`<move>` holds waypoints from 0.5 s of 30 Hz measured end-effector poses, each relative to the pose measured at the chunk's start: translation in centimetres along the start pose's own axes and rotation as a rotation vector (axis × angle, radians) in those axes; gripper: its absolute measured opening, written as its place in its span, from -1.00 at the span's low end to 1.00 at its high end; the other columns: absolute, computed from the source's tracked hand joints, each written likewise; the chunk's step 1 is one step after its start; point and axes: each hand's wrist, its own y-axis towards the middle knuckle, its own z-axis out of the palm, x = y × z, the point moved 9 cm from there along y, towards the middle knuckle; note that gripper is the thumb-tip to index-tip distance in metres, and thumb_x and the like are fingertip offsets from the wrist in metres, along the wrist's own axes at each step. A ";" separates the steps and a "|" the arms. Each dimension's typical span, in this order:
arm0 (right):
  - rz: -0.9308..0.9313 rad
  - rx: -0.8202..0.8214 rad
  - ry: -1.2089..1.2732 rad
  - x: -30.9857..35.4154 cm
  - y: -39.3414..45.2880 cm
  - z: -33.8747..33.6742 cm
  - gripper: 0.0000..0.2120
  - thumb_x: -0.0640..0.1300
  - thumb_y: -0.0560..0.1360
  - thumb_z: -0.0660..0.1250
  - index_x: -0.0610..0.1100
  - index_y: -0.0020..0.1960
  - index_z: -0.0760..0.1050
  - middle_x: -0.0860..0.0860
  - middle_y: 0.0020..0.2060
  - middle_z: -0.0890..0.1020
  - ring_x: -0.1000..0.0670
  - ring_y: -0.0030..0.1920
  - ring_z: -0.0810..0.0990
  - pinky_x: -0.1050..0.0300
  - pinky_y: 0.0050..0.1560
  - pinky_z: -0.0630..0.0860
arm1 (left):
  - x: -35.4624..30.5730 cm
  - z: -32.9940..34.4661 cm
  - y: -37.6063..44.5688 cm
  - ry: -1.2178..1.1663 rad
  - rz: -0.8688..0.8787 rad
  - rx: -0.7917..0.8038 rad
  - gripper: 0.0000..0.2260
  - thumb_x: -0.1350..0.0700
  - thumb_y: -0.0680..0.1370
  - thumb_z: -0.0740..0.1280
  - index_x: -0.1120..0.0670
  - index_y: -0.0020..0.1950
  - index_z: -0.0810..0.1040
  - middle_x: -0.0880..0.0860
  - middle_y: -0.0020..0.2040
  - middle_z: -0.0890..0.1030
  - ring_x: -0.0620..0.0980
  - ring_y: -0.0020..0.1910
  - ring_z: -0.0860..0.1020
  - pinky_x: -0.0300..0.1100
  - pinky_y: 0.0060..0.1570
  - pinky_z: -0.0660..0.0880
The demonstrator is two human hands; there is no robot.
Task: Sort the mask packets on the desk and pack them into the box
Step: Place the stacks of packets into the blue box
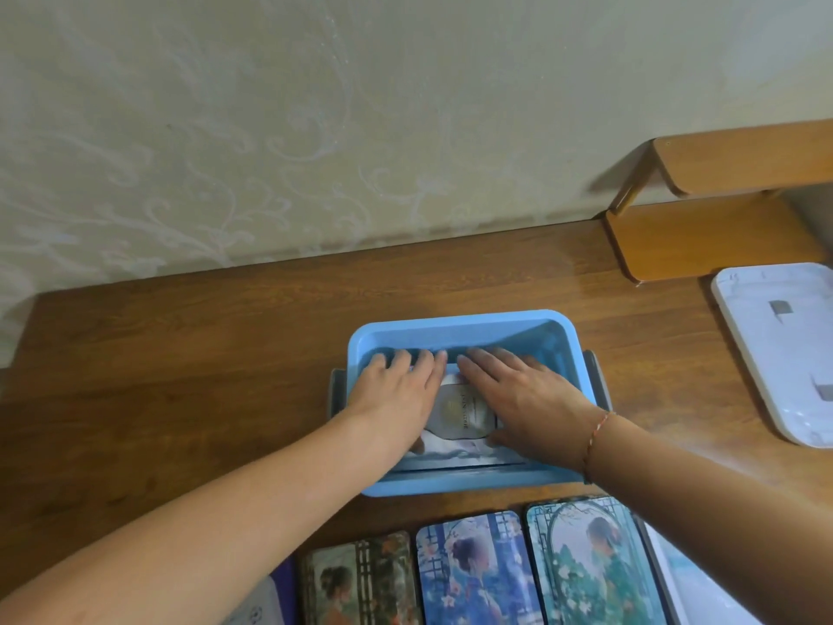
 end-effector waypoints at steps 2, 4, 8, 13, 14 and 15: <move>-0.038 0.004 -0.068 0.3 0.0 0.5 -0.13 0.11 0.43 0.43 -0.12 0.55 0.04 -0.09 0.53 0.11 -0.13 0.51 0.12 -0.07 0.47 0.22 | 0.2 0.2 -0.6 0.043 0.021 -0.001 -0.03 -0.21 0.49 0.39 0.16 0.59 -0.17 0.15 0.56 0.01 0.22 0.47 0.16 0.10 0.37 0.27; -0.066 0.015 -0.098 0.5 0.1 0.8 -0.11 0.14 0.40 0.44 -0.10 0.54 0.06 -0.09 0.52 0.14 -0.15 0.49 0.15 -0.09 0.43 0.27 | 0.1 0.1 -0.9 0.043 0.060 -0.013 -0.06 -0.21 0.47 0.40 0.13 0.59 -0.09 0.14 0.56 -0.01 0.22 0.46 0.16 0.09 0.35 0.28; -0.093 0.043 -0.118 0.8 0.4 1.4 -0.03 0.13 0.35 0.47 -0.07 0.55 -0.03 -0.08 0.48 0.14 -0.14 0.42 0.22 -0.06 0.35 0.37 | -0.2 -0.2 -0.7 -0.010 0.061 0.032 -0.09 -0.18 0.38 0.50 0.08 0.54 0.06 0.13 0.40 0.26 0.16 0.31 0.36 0.01 0.16 0.44; -0.114 0.039 -0.109 1.1 0.6 1.6 -0.06 0.10 0.39 0.46 -0.07 0.54 -0.03 -0.07 0.47 0.15 -0.12 0.40 0.24 -0.01 0.32 0.42 | -0.1 0.3 -0.5 -0.032 0.008 0.097 -0.11 -0.12 0.35 0.55 0.05 0.49 0.10 0.11 0.33 0.31 0.12 0.20 0.45 -0.05 -0.06 0.44; -0.113 0.038 -0.112 1.1 0.5 1.6 -0.07 0.10 0.39 0.45 -0.07 0.54 -0.04 -0.07 0.47 0.15 -0.12 0.40 0.23 -0.01 0.33 0.41 | -0.2 0.4 -0.4 -0.035 0.001 0.112 -0.10 -0.12 0.34 0.55 0.04 0.49 0.09 0.11 0.35 0.30 0.13 0.21 0.45 -0.05 -0.07 0.44; -0.110 0.045 -0.112 1.1 0.5 1.7 -0.07 0.10 0.39 0.45 -0.07 0.55 -0.04 -0.07 0.48 0.14 -0.12 0.41 0.22 -0.01 0.33 0.41 | -0.2 0.6 -0.3 -0.039 -0.006 0.127 -0.09 -0.12 0.34 0.56 0.04 0.49 0.09 0.11 0.36 0.29 0.14 0.22 0.44 -0.04 -0.05 0.44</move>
